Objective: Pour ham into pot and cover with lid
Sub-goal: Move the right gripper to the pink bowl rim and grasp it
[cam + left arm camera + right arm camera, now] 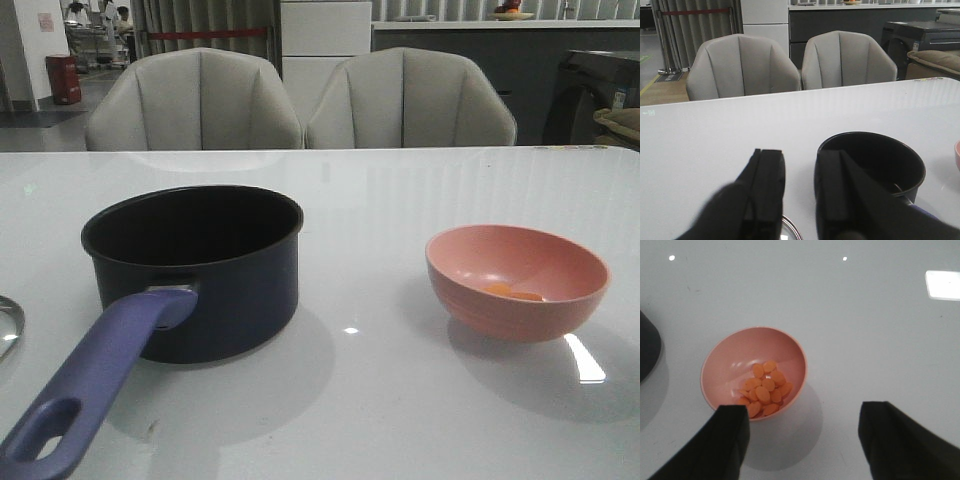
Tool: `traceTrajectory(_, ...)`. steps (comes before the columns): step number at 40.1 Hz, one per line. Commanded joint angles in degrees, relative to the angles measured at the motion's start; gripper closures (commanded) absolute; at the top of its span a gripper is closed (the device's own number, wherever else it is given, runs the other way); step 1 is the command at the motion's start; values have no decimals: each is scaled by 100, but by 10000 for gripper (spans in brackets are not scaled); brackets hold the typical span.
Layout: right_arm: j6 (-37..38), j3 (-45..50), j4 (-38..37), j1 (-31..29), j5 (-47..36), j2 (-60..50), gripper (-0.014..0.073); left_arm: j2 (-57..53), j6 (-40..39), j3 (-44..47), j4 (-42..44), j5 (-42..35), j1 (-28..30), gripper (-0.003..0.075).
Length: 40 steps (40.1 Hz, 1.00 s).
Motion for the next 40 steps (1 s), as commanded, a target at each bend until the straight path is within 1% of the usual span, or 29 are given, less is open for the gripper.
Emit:
traceTrajectory(1, -70, -759, 11, 21, 220, 621, 15, 61, 3, -141, -11, -448, -54, 493)
traceTrajectory(11, -65, -2206, 142, -8, 1447, 2445, 16, 61, 3, -141, -11, -448, -54, 493)
traceTrajectory(17, -65, -2899, 159, -67, 1967, 3416, 17, 61, 3, -141, -11, -448, -54, 493)
traceTrajectory(22, -66, -3312, 383, -279, 2134, 4090, 17, 61, 3, -141, -11, -448, -54, 493)
traceTrajectory(27, -193, -3543, 729, -338, 2247, 4629, 17, 61, 3, -141, -11, -448, -54, 493)
traceTrajectory(37, -372, -3637, 832, -344, 2149, 5353, 17, 61, 3, -141, -11, -448, -54, 493)
traceTrajectory(40, -471, -3637, 897, -344, 2129, 5528, 39, 61, 3, -141, -11, -448, -54, 493)
